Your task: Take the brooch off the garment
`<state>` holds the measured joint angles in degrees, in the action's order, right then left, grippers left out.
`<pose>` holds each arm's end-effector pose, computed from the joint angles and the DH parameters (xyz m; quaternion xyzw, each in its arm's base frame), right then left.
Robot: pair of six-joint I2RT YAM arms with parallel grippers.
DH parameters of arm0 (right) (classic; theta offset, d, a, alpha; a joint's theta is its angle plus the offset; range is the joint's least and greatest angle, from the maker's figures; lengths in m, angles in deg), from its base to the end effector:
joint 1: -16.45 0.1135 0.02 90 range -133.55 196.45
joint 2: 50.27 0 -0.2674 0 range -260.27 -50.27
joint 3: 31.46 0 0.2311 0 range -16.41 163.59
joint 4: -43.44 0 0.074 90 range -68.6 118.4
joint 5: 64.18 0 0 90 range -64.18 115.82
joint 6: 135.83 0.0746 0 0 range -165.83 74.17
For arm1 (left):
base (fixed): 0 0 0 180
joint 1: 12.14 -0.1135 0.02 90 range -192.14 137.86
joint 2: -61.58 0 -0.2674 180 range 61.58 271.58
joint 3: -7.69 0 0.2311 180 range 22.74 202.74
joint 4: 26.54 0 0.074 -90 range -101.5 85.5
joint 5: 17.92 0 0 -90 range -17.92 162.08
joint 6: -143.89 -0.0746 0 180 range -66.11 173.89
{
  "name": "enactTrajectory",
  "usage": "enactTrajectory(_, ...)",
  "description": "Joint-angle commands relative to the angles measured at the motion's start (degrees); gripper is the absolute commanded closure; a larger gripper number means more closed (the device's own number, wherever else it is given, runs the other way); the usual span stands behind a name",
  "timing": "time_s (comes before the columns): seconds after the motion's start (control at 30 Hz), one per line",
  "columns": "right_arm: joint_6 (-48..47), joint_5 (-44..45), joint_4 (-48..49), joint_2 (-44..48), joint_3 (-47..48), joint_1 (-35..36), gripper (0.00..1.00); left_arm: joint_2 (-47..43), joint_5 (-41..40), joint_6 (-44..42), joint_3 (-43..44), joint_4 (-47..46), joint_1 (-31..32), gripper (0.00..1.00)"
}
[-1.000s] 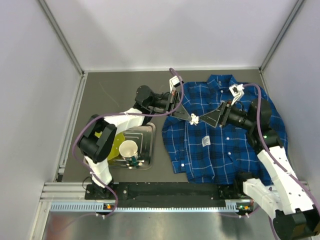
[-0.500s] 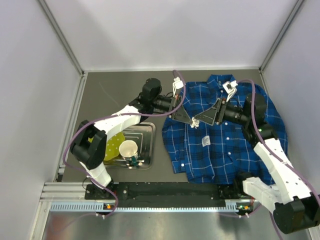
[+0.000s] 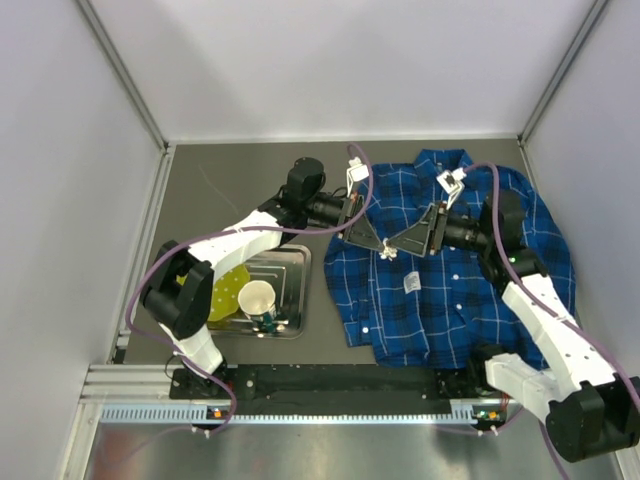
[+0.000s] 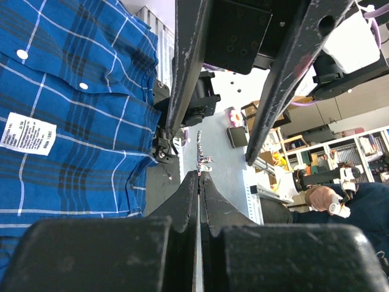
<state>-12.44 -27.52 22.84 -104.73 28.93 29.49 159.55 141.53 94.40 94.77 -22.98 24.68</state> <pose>0.1902 0.1055 0.3249 -0.1450 0.7447 0.5418 0.3618 0.2632 -0.2843 0.3097 0.3278 0.6605 -0.6661 0.1118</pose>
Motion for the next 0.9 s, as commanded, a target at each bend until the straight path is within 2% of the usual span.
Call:
enactTrajectory(0.0, -1.7, -2.6, 2.0, -0.6, -0.3, 0.7, 0.51, -2.6, 1.3, -1.3, 2.5, -0.5, 0.1, 1.0)
enactTrajectory(0.33, -3.2, -3.5, 2.1, -2.2, -0.4, 2.0, 0.62, -2.2, 1.5, -1.0, 3.2, -0.6, 0.2, 1.0)
enactTrajectory(0.53, -3.2, -2.1, 2.2, -1.2, -0.7, 2.0, 0.65, -2.3, 1.7, -1.0, 2.9, -0.6, 0.2, 1.0)
enactTrajectory(0.67, -3.0, -1.0, 2.1, -0.7, -0.8, 2.0, 0.6, -2.3, 2.0, -1.0, 2.8, -0.6, 0.2, 1.0)
enactTrajectory(0.87, -2.3, 0.2, 2.4, -0.5, -0.6, 2.0, 0.57, -2.4, 2.5, -1.0, 2.6, -0.7, 0.2, 1.0)
